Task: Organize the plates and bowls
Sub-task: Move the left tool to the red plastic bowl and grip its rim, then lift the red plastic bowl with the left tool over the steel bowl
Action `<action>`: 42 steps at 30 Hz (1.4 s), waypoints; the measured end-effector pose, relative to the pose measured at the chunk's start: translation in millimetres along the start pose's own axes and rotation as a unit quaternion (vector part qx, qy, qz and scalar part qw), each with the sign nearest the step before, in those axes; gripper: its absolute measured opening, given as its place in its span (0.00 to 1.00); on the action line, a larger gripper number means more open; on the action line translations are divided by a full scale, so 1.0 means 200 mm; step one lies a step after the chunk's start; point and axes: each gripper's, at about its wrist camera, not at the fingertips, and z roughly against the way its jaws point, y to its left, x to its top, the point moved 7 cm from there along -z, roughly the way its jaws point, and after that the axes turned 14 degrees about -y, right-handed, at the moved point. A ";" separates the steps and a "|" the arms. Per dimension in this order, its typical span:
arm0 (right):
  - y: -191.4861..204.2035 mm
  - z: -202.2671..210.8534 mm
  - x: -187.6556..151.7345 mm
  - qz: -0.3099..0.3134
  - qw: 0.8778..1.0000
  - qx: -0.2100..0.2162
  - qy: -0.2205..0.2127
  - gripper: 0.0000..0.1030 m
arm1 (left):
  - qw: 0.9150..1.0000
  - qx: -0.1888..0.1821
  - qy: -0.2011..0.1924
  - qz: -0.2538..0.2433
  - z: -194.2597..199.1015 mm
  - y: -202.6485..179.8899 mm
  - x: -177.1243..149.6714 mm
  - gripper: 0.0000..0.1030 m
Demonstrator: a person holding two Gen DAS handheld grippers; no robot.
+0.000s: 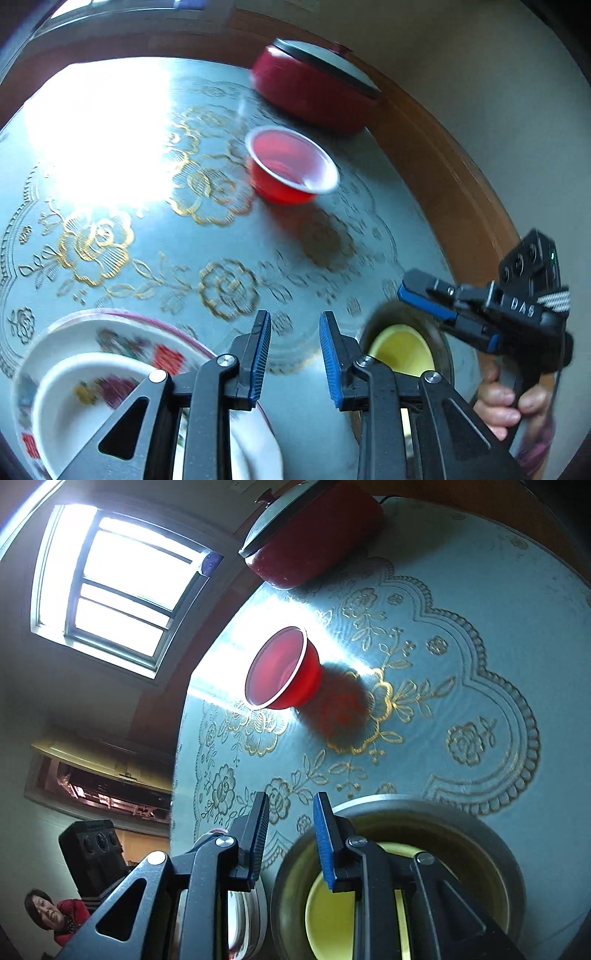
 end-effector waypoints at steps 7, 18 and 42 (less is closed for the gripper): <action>0.02 -0.19 0.17 -0.030 1.000 -0.001 -0.001 0.22 | 0.999 0.022 -0.022 0.027 -0.07 0.11 0.20 0.25; -0.05 -0.46 0.43 -0.077 0.996 -0.032 -0.037 0.21 | 0.996 0.043 -0.021 0.070 -0.35 0.22 0.47 0.25; 0.02 -0.47 0.36 -0.028 0.999 -0.029 -0.020 0.05 | 0.999 0.036 -0.008 0.039 -0.40 0.13 0.45 0.09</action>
